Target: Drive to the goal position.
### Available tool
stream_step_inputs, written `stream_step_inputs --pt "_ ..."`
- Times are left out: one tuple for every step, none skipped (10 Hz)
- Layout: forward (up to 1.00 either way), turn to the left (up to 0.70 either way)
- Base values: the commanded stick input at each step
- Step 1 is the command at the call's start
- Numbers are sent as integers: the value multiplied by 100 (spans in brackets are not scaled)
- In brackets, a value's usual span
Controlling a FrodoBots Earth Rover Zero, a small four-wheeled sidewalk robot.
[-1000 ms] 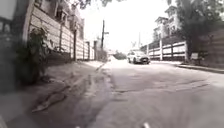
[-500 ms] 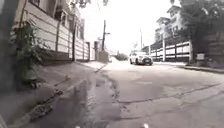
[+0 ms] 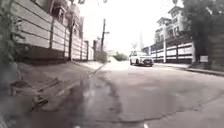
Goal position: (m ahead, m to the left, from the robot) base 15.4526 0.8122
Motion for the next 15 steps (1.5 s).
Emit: stream_step_inputs --pt "100 -9" --pt "100 -6" --pt "100 -6" --pt "100 -6" --pt "100 -6" --pt "100 -6" --pt "100 -10" --pt "100 -5" --pt "100 0" --pt "100 0" --pt "100 0" --pt "100 0" --pt "100 3" --pt "100 5" --pt "100 8"
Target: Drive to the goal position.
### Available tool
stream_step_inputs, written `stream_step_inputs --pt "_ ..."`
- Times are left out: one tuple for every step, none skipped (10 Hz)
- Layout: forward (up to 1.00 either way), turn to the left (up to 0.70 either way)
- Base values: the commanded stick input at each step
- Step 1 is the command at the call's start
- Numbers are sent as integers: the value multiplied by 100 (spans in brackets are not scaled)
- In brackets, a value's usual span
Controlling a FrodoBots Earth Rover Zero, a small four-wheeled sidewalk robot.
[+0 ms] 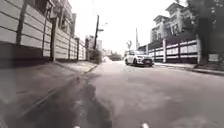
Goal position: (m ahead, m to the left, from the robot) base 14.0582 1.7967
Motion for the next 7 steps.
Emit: stream_step_inputs --pt "100 8" --pt "100 8" --pt "100 8" --pt "100 5" --pt "100 5" --pt "100 5" --pt "100 6"
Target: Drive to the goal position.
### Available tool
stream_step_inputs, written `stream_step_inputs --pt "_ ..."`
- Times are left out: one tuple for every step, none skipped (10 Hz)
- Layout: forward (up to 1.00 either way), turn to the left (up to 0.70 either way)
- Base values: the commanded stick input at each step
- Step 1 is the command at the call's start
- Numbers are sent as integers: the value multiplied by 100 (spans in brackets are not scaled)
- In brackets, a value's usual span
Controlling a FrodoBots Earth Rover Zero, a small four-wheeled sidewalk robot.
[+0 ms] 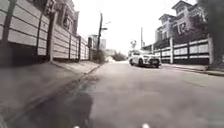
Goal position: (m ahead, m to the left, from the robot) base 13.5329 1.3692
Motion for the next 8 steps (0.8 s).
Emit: stream_step_inputs --pt "100 7" --pt "100 9" --pt "100 9" --pt "100 9" --pt "100 9" --pt "100 8" --pt "100 6" --pt "100 6"
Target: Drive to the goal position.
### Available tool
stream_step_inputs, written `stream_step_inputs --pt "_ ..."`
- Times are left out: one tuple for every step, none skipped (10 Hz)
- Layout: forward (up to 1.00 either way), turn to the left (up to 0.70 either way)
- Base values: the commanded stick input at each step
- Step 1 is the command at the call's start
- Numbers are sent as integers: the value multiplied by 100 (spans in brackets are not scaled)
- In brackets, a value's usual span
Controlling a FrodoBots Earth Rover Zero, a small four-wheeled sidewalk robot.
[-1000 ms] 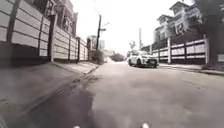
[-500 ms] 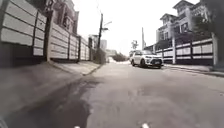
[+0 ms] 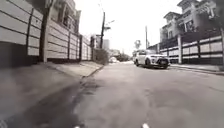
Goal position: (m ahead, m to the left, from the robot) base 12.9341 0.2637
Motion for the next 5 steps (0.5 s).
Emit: stream_step_inputs --pt "100 5" --pt "100 5" --pt "100 5" --pt "100 5" --pt "100 4"
